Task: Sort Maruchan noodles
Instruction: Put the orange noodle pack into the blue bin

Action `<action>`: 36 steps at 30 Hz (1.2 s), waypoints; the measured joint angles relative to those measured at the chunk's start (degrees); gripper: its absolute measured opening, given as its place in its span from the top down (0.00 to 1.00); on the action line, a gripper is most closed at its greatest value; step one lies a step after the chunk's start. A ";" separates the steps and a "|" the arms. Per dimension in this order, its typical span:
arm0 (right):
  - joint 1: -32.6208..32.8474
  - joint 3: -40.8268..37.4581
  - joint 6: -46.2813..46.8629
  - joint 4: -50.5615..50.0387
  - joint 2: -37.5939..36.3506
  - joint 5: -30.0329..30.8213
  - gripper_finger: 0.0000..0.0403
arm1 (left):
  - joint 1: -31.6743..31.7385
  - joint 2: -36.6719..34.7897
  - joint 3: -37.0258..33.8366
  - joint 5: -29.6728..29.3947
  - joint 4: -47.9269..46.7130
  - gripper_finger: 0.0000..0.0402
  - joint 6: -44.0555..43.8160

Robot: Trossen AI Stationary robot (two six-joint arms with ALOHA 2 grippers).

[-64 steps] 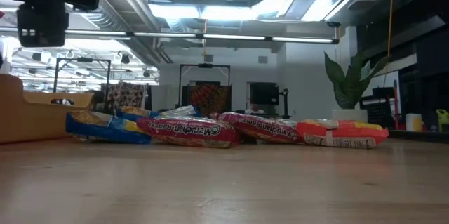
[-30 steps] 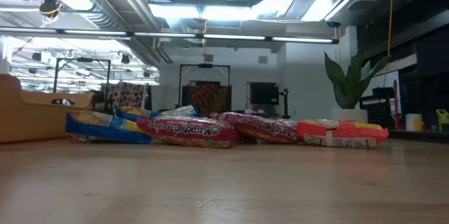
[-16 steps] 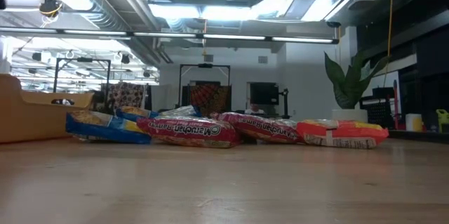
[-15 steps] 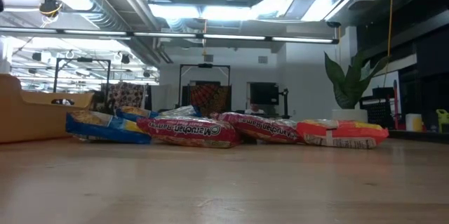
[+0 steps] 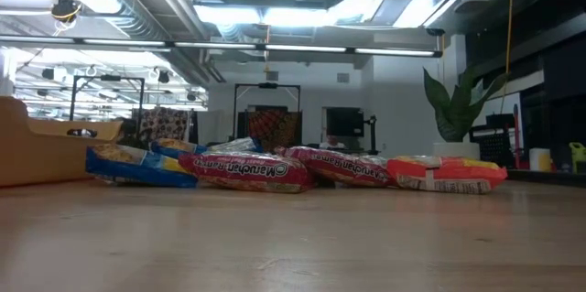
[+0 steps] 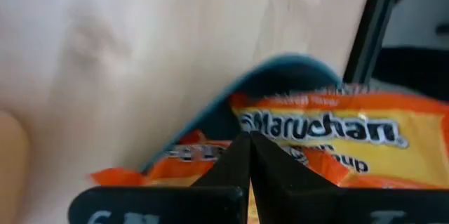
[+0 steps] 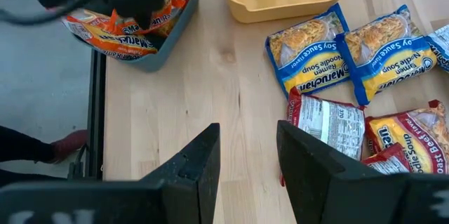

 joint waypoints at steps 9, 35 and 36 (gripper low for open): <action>0.00 0.00 0.00 0.00 0.02 -0.02 0.69 | -0.63 4.43 0.04 12.04 -4.28 1.00 1.83; -2.58 -2.33 14.85 -22.80 0.05 18.42 0.68 | -5.77 2.45 13.14 0.83 -17.12 1.00 4.38; -3.23 -3.32 16.51 -24.30 0.12 18.55 0.67 | -5.72 1.34 13.14 -0.97 -18.33 1.00 4.68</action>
